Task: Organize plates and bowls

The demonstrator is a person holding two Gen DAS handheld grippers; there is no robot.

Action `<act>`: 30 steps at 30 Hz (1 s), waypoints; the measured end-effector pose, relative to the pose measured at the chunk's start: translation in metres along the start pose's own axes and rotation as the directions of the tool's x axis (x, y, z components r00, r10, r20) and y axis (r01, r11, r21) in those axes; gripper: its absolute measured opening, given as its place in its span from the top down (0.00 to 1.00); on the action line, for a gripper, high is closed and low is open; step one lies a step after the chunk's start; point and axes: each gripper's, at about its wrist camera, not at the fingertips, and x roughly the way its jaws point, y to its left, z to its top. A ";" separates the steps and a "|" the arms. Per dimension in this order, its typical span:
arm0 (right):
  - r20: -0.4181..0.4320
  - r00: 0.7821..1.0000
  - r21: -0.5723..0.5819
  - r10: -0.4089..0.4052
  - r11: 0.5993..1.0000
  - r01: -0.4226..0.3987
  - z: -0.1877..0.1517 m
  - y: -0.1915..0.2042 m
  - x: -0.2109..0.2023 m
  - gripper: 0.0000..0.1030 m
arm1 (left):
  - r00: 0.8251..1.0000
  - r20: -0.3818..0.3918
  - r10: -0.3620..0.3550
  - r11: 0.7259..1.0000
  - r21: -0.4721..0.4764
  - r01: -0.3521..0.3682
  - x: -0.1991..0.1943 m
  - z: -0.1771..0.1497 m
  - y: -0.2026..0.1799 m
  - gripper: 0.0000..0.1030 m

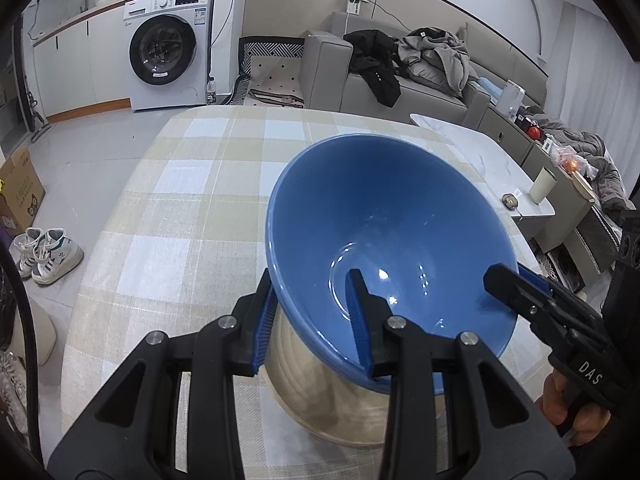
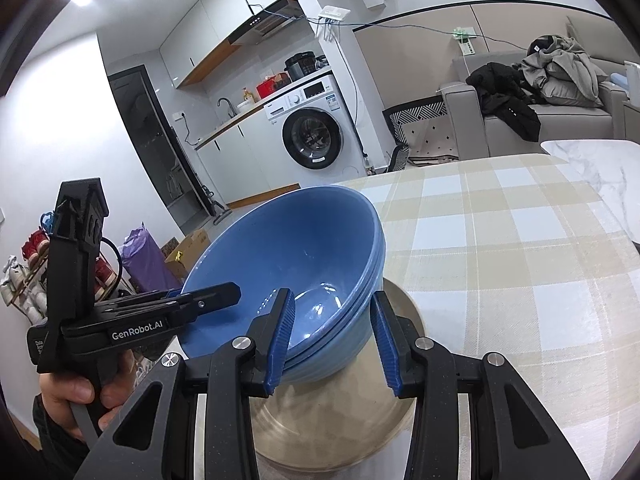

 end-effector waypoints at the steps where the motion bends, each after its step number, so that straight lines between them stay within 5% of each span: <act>1: -0.003 1.000 0.001 -0.001 1.000 0.001 0.000 0.000 0.001 0.61 | 1.000 -0.003 -0.001 1.000 -0.002 0.001 0.002 -0.001 0.001 0.70; 25: -0.006 0.999 -0.016 -0.035 0.999 0.034 -0.005 -0.005 0.002 0.60 | 1.000 -0.012 -0.002 1.000 0.021 0.002 0.019 0.007 -0.010 0.69; 30: -0.003 0.998 -0.060 -0.068 0.996 0.067 -0.005 -0.001 0.002 0.49 | 1.000 -0.009 0.016 0.999 0.030 -0.016 0.023 0.006 -0.008 0.61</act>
